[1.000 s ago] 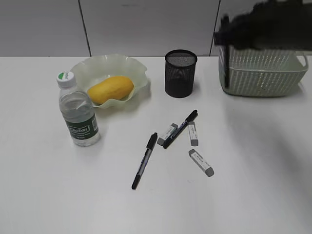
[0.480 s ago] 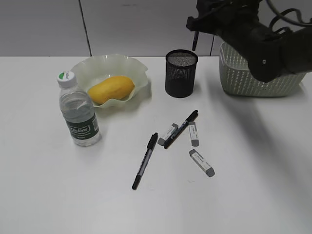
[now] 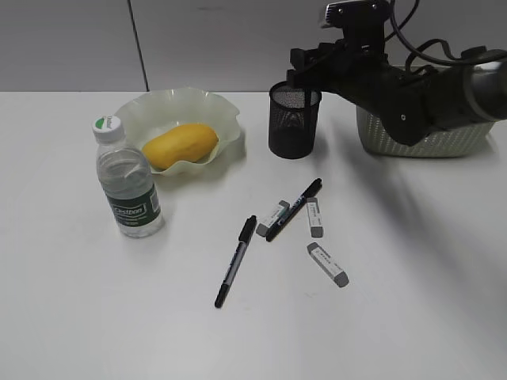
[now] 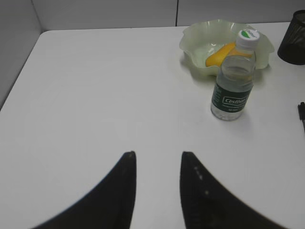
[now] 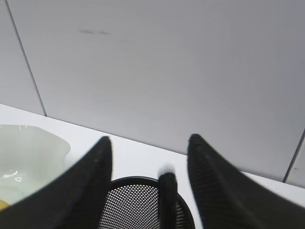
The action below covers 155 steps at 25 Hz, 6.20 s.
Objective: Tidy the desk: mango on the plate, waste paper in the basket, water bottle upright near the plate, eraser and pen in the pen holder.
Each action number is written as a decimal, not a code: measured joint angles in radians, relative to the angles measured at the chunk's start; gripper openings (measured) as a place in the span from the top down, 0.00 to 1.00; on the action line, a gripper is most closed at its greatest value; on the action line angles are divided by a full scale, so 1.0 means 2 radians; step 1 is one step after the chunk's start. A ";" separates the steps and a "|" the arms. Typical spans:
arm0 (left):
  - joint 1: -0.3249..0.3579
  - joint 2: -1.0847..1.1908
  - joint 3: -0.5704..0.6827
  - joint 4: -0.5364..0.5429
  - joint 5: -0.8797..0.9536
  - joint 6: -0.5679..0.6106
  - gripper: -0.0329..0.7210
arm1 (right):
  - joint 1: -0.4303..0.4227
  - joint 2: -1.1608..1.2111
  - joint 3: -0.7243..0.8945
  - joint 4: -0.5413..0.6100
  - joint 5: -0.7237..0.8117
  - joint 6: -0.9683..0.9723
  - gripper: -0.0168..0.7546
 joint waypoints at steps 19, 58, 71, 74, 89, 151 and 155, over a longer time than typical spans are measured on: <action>0.000 0.000 0.000 0.000 0.000 0.000 0.64 | 0.001 -0.552 0.234 -0.031 0.807 0.012 0.38; -0.369 0.913 -0.301 0.040 -0.204 -0.151 0.45 | 0.001 -1.080 0.372 -0.023 0.869 0.009 0.39; -0.305 1.090 -0.469 0.052 -0.160 -0.159 0.42 | 0.001 -1.080 0.372 -0.023 0.869 0.009 0.39; -0.302 1.096 -0.470 0.052 -0.159 -0.159 0.52 | 0.001 -1.080 0.372 -0.023 0.869 0.009 0.39; -0.289 0.989 -0.472 0.149 -0.447 -0.176 0.82 | 0.001 -1.080 0.372 -0.023 0.869 0.009 0.39; -0.222 0.126 -0.041 0.070 0.012 -0.129 0.59 | 0.001 -1.079 0.372 -0.023 0.869 0.009 0.57; -0.222 0.026 -0.011 0.068 0.020 -0.109 0.59 | 0.001 -1.069 0.372 -0.023 0.868 0.009 0.57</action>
